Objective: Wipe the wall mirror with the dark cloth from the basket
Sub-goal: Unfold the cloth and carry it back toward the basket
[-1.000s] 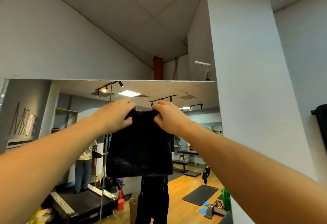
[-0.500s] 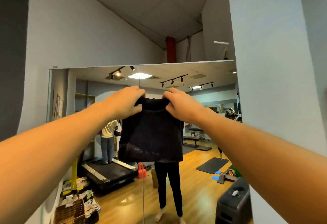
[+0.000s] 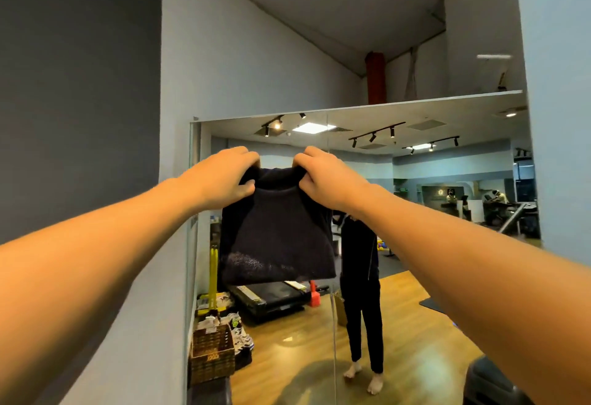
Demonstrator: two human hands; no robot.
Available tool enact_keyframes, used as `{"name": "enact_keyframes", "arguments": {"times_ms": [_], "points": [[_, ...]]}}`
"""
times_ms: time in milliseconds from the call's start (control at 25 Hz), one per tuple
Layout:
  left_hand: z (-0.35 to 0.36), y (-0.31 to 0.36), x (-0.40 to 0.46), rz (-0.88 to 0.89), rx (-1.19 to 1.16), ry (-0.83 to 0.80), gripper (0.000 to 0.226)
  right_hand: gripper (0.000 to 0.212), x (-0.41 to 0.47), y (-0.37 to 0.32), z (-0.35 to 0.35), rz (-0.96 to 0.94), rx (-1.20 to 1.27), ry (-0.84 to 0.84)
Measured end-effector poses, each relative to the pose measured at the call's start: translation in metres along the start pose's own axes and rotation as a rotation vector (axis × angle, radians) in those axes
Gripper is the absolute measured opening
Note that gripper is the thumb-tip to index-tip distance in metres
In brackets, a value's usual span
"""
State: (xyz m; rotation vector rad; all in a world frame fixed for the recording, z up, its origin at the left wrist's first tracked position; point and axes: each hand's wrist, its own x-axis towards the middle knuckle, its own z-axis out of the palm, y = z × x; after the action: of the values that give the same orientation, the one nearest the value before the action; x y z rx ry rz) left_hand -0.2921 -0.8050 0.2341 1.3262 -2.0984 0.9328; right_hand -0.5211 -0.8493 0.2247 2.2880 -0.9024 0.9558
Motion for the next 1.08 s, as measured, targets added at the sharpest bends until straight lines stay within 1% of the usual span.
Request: {"name": "enact_keyframes", "arguments": {"times_ms": [160,320,440,600,720,840,960,1080], "points": [[-0.037,-0.056,-0.060,-0.160,0.134,-0.063,0.011,0.019,0.048,-0.067,0.041,-0.125,0.134,0.048],[-0.086,-0.105,-0.141,-0.344,0.287,-0.128,0.014,0.020,0.094,-0.160,0.077,-0.295,0.301,0.062],[-0.127,-0.126,-0.198,-0.465,0.387,-0.183,0.015,0.016,0.114,-0.233,0.094,-0.405,0.419,0.083],[-0.186,-0.146,-0.281,-0.595,0.482,-0.217,0.016,0.017,0.125,-0.340,0.103,-0.528,0.584,0.099],[-0.218,-0.160,-0.337,-0.662,0.537,-0.237,0.016,0.018,0.128,-0.410,0.108,-0.588,0.683,0.102],[-0.235,-0.179,-0.379,-0.685,0.553,-0.261,0.017,0.019,0.130,-0.465,0.121,-0.596,0.760,0.100],[-0.235,-0.211,-0.415,-0.686,0.554,-0.286,0.018,0.021,0.134,-0.509,0.147,-0.573,0.797,0.068],[-0.217,-0.244,-0.445,-0.688,0.526,-0.293,0.019,0.021,0.137,-0.540,0.183,-0.565,0.813,0.036]]}}
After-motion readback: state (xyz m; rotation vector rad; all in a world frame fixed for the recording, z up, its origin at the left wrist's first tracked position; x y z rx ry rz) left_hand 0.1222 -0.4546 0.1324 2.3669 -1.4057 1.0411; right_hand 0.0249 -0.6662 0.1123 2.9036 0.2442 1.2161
